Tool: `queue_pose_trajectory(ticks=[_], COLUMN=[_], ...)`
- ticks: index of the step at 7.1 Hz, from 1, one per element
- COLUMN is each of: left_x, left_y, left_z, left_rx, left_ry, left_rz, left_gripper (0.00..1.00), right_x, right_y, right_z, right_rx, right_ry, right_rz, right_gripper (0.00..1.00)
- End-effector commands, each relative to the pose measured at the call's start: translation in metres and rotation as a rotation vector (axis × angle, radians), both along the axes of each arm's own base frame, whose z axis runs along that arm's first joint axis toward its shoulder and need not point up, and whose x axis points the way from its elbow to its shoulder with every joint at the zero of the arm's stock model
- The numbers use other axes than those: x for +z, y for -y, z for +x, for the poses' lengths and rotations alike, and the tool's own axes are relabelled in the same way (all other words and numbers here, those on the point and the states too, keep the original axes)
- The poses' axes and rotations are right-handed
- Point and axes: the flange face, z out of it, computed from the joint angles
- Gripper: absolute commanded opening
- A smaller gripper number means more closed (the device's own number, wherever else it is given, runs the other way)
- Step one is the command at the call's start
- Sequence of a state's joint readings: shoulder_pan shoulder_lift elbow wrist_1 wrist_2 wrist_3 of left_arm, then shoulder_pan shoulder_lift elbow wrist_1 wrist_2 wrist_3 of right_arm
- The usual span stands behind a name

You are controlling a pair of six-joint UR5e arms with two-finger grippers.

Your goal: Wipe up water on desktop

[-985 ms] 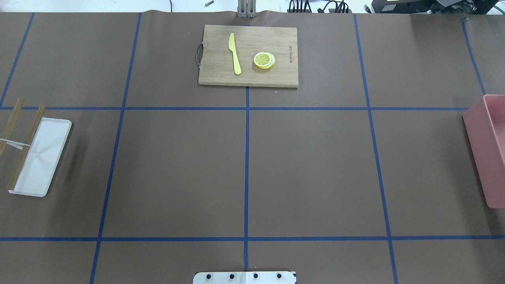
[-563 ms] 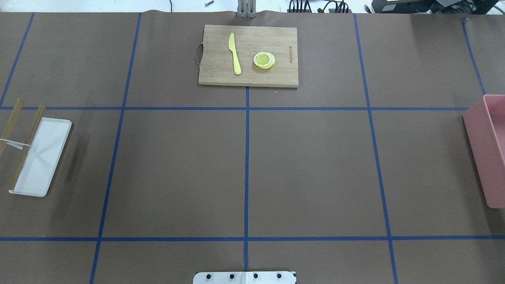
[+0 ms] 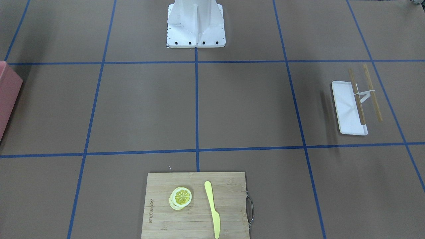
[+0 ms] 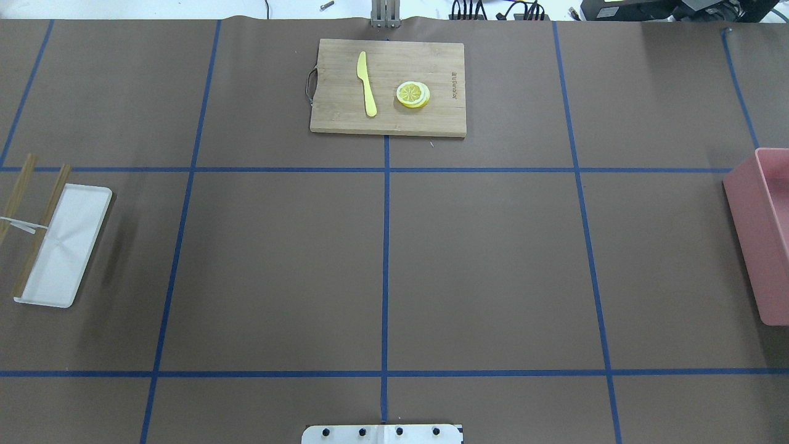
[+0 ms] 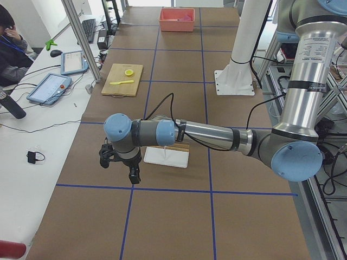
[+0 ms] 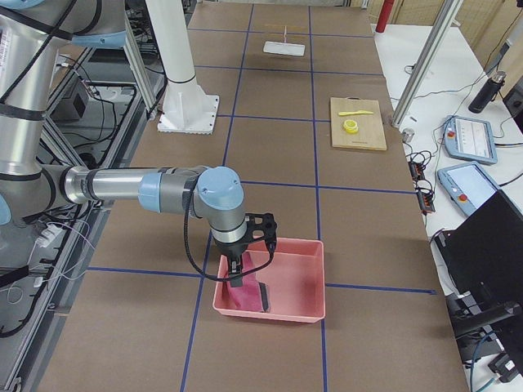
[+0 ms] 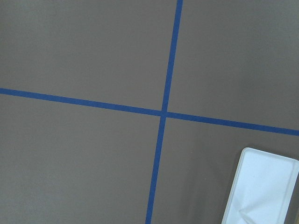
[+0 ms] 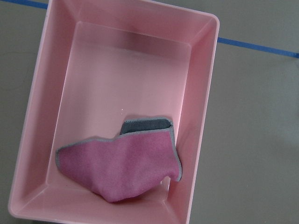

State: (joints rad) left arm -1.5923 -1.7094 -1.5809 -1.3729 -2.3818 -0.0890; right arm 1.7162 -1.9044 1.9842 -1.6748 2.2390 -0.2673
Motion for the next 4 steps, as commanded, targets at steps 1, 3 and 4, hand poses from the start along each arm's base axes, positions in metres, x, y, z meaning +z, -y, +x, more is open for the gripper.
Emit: queue_pose_trajectory(ticks=[1,3,4], left_x=[0.001,0.004,0.008], left_y=[0.0,-0.001,-0.008], left_z=[0.0,0.0,0.0], left_rx=[0.0,0.0,0.002], left_ry=[-0.001,0.001,0.001], left_rz=[-0.001,-0.008,-0.01], left_gripper=[0.99,0.99,0.99], right_x=[0.009,0.0,0.003], right_y=[0.03,0.05,0.051], right_z=[-0.008,-0.047,-0.051], right_rx=[0.019,0.018,0.007], right_ry=[0.006,0.019,0.018], right_rz=[-0.035,-0.094,-0.099], right_gripper=[1.0,1.0,1.0])
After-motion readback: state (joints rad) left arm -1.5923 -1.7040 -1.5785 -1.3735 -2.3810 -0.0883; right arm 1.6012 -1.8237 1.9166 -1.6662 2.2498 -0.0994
